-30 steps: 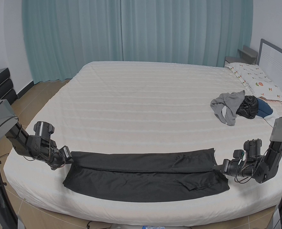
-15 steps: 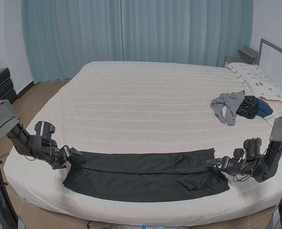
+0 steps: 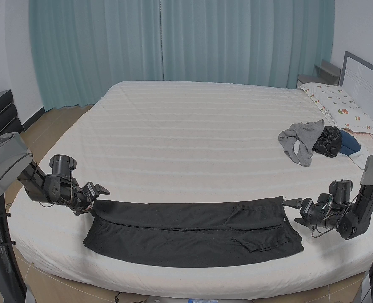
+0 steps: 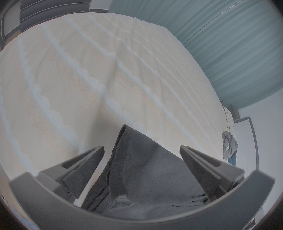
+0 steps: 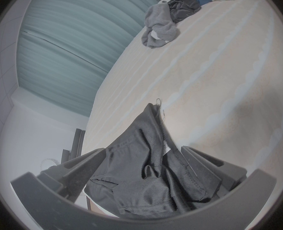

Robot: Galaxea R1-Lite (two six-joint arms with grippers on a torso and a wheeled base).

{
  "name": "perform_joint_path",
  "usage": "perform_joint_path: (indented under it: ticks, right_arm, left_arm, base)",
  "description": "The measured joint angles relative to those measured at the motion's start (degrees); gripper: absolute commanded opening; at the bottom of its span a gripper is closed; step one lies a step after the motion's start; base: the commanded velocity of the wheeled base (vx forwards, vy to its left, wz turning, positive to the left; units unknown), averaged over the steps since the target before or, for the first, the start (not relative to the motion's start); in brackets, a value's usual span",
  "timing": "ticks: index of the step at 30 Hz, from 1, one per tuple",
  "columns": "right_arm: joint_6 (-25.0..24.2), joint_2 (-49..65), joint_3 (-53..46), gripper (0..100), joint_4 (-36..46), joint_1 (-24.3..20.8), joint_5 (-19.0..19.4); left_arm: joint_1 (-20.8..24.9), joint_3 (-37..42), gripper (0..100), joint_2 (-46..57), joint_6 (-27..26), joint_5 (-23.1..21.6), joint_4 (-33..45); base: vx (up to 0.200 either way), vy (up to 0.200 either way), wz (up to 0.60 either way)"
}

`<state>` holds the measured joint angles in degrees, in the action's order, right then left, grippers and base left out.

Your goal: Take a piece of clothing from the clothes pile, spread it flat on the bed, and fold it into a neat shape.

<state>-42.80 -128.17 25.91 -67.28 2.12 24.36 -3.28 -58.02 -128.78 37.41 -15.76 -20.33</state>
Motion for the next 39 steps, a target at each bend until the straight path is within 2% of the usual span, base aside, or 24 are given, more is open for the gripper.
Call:
perform_joint_path:
  ticks: [7,22,23,29,33,39]
  right_arm:
    - [-0.2,-1.4,-0.5,100,-1.7,0.3,0.0]
    - [-0.3,-2.0,-1.5,100,-1.8,1.4,0.1]
    - [-0.3,-2.1,-1.5,100,-1.8,1.4,0.1]
    - [-0.4,-2.2,-1.6,100,-1.9,1.4,0.1]
    - [-0.7,-2.1,-1.6,100,-1.9,1.5,0.1]
    - [-3.8,-1.9,-1.4,100,-2.0,1.5,0.1]
  left_arm:
    - [0.9,-1.4,0,-2.1,-0.4,3.8,-0.2]
    - [-1.0,0.6,0,-1.7,-0.1,3.0,0.0]
    - [-0.9,0.6,100,-1.7,0.1,3.0,0.0]
    - [-1.0,0.7,100,-1.3,0.4,3.0,0.0]
    - [-2.1,0.2,100,0.2,2.7,2.9,-0.1]
    - [-2.2,0.3,100,3.7,5.4,3.0,-0.3]
  base:
    - [0.0,0.0,0.0]
    - [0.0,0.0,0.0]
    - [0.0,0.0,0.0]
    - [0.0,0.0,0.0]
    - [0.0,0.0,0.0]
    - [0.0,0.0,0.0]
